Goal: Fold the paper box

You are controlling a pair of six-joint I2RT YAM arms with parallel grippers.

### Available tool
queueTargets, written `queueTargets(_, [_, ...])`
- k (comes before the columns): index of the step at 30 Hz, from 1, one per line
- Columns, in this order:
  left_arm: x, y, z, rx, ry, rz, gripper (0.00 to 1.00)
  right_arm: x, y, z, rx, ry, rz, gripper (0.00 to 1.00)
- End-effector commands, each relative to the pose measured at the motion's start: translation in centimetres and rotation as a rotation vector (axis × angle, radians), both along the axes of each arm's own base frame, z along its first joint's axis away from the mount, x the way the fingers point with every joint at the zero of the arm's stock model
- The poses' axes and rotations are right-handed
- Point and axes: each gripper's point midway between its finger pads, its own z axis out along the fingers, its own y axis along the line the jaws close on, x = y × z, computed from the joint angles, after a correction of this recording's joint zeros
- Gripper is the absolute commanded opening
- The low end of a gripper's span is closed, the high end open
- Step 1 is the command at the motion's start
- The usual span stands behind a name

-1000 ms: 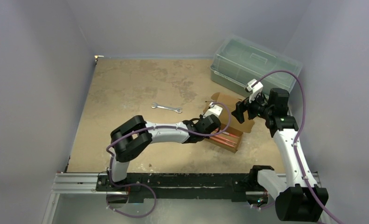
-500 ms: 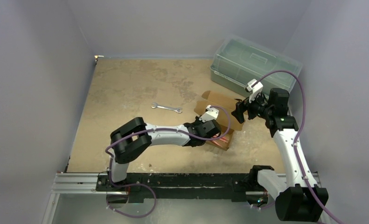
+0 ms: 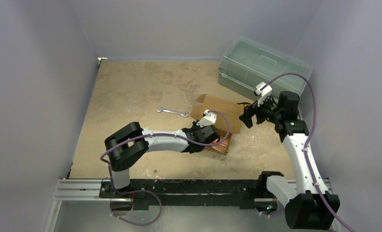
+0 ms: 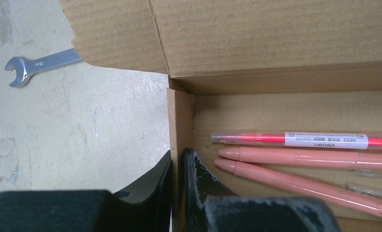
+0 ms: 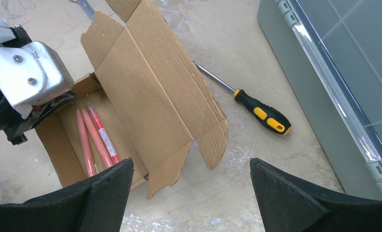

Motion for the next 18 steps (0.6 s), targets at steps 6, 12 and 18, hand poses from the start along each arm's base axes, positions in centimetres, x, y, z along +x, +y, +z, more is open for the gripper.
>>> queueTargets(6, [-0.2,1.7,1.1,-0.021,0.026,0.015,0.22,0.2,0.3,1.9,0.001,-0.045,0.025,0.93])
queueTargets(12, [-0.3,1.1,3.0,-0.147,0.041,0.000,0.34,0.1,0.3,1.8,0.002,-0.042,0.027,0.93])
queueTargets(18, [-0.4,0.8,5.2,-0.283,0.050,-0.023,0.45,0.1,0.3,1.9,0.001,-0.045,0.029,0.94])
